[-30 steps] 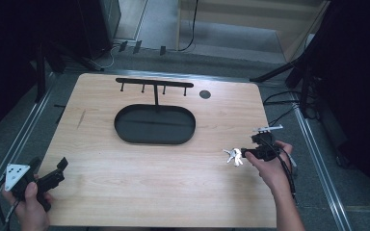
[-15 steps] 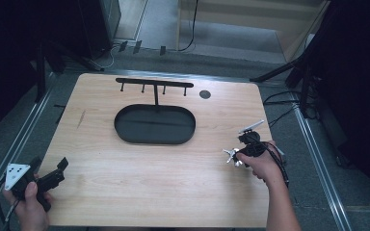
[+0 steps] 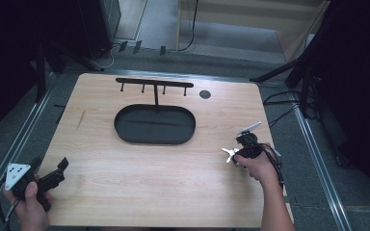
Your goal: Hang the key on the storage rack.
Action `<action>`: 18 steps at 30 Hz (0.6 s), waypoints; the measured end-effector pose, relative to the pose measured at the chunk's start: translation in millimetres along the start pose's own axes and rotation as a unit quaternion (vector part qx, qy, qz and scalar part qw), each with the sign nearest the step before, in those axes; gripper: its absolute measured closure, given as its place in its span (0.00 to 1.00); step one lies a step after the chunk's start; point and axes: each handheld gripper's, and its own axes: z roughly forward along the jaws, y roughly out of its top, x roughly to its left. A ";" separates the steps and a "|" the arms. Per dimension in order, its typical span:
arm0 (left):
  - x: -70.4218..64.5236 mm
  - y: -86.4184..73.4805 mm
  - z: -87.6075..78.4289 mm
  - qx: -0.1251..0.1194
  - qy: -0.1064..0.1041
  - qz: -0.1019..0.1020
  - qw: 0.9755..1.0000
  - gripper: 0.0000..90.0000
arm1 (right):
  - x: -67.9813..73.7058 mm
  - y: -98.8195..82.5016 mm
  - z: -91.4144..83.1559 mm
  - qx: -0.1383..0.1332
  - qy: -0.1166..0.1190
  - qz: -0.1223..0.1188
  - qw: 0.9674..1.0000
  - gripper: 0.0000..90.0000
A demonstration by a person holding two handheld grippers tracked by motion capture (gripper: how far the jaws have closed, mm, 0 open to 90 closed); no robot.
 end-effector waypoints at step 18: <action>0.3 0.1 0.3 0.001 -0.002 0.000 1.000 0.09 | -9.5 9.5 -33.7 -0.019 0.019 0.001 1.000 1.00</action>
